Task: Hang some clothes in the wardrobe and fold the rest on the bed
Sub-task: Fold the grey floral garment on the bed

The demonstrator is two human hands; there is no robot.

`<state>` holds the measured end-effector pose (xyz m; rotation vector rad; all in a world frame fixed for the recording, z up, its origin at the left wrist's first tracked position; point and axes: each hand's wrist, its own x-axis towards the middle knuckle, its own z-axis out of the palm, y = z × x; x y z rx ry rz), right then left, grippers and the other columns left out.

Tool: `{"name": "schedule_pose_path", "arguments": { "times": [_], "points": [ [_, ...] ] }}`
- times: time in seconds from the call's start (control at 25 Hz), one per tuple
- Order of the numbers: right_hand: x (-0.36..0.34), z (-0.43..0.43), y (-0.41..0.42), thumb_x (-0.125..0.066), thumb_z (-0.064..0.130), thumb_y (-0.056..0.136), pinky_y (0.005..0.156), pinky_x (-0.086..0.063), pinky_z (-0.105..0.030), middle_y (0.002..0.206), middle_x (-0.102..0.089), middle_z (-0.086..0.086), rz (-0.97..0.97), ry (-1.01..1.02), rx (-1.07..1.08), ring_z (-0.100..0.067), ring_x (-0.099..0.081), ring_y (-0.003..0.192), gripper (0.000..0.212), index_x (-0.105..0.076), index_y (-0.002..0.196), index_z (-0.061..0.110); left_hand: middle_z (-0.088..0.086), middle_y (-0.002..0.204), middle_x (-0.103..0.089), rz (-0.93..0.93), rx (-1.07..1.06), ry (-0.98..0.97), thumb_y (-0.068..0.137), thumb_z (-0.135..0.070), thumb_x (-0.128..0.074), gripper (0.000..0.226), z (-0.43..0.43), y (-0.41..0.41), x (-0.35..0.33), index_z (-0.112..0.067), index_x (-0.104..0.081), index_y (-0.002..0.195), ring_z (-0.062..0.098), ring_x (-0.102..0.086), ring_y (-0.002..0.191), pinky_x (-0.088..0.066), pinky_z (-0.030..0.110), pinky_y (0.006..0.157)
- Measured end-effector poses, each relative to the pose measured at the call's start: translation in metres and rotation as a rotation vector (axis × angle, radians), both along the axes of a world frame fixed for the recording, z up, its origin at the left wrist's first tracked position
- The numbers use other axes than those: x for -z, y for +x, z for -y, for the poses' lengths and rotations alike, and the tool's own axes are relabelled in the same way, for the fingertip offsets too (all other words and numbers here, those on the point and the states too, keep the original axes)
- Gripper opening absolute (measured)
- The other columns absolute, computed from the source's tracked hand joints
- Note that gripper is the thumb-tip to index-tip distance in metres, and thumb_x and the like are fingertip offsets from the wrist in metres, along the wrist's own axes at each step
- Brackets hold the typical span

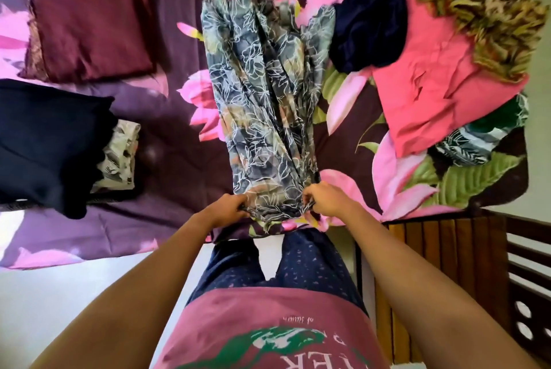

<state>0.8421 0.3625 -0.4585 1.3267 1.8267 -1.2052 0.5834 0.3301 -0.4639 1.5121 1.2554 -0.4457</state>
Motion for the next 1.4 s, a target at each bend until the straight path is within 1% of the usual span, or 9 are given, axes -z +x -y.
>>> {"name": "schedule_pose_path", "arguments": {
  "times": [0.16,0.32,0.48,0.76,0.88,1.08,1.16,1.28,1.4],
  "points": [
    [0.028,0.01,0.009,-0.046,-0.008,0.084,0.077,-0.05,-0.034,0.103,-0.067,-0.013,-0.07,-0.179,0.301,-0.029,-0.064,0.094,0.029,-0.066,0.1,0.007,0.007,0.093,-0.064,0.054,-0.163,-0.049,0.079,-0.014,-0.073,0.025,0.008,0.001,0.02,-0.007,-0.059,0.099,0.02,-0.061,0.085,-0.046,0.029,0.083],
    [0.037,-0.008,0.001,-0.058,0.0,0.088,0.079,-0.048,-0.029,0.088,-0.067,-0.01,-0.136,-0.048,0.661,-0.025,-0.064,0.085,0.013,-0.066,0.097,0.005,0.002,0.077,-0.064,0.021,-0.549,0.017,0.083,-0.012,-0.068,0.011,-0.015,0.011,0.029,-0.017,-0.059,0.086,0.015,-0.062,0.075,-0.043,0.022,0.071],
    [0.034,-0.056,-0.025,-0.061,0.007,0.088,0.07,-0.047,-0.025,0.087,-0.068,-0.008,-0.201,0.02,0.778,-0.016,-0.06,0.078,0.007,-0.066,0.092,0.01,-0.002,0.068,-0.064,0.053,-0.852,0.013,0.085,-0.006,-0.062,0.019,-0.067,0.019,0.029,-0.021,-0.057,0.074,0.014,-0.061,0.063,-0.045,0.025,0.065],
    [0.035,-0.147,-0.067,-0.059,0.011,0.091,0.07,-0.048,-0.026,0.088,-0.063,-0.001,-0.293,0.09,0.775,-0.013,-0.058,0.082,0.007,-0.066,0.094,0.012,0.011,0.08,-0.065,0.092,-1.113,0.07,0.086,0.0,-0.055,0.022,-0.158,0.022,0.033,-0.018,-0.054,0.074,0.019,-0.059,0.061,-0.046,0.024,0.054],
    [0.041,-0.183,-0.083,-0.058,0.009,0.091,0.071,-0.045,-0.024,0.087,-0.062,-0.002,-0.315,0.167,0.777,-0.013,-0.057,0.079,0.008,-0.065,0.094,0.011,0.008,0.083,-0.066,0.036,-1.144,0.123,0.087,-0.006,-0.059,0.007,-0.194,0.021,0.042,-0.013,-0.058,0.086,0.019,-0.058,0.066,-0.044,0.021,0.051],
    [0.062,-0.246,-0.105,-0.055,0.005,0.091,0.077,-0.048,-0.024,0.087,-0.062,0.0,-0.428,0.39,0.819,-0.013,-0.059,0.084,0.012,-0.065,0.093,0.01,0.007,0.103,-0.062,-0.062,-1.221,0.265,0.08,-0.021,-0.073,0.044,-0.249,0.02,0.063,-0.005,-0.052,0.116,0.021,-0.059,0.095,-0.048,0.028,0.084],
    [0.065,-0.266,-0.112,-0.053,0.002,0.092,0.075,-0.049,-0.021,0.09,-0.066,-0.001,-0.49,0.463,0.784,-0.012,-0.061,0.083,0.014,-0.066,0.096,0.007,0.008,0.111,-0.058,-0.055,-1.191,0.336,0.075,-0.02,-0.077,0.057,-0.26,0.021,0.075,-0.006,-0.047,0.121,0.021,-0.056,0.101,-0.046,0.027,0.088],
    [0.077,-0.29,-0.118,-0.048,0.005,0.095,0.074,-0.046,-0.014,0.101,-0.067,-0.003,-0.474,0.353,0.699,-0.011,-0.063,0.087,0.021,-0.065,0.107,0.008,0.005,0.107,-0.057,-0.06,-1.181,0.364,0.077,-0.012,-0.073,0.06,-0.276,0.021,0.084,-0.007,-0.041,0.128,0.017,-0.057,0.092,-0.043,0.019,0.074],
    [0.092,-0.304,-0.117,-0.048,0.012,0.097,0.07,-0.042,-0.015,0.106,-0.066,-0.005,-0.314,0.265,0.651,-0.011,-0.059,0.081,0.025,-0.063,0.117,0.009,-0.004,0.085,-0.053,0.004,-1.309,0.33,0.083,0.001,-0.061,0.053,-0.287,0.021,0.09,-0.008,-0.041,0.131,0.007,-0.054,0.068,-0.045,0.012,0.056]
  ]
}}
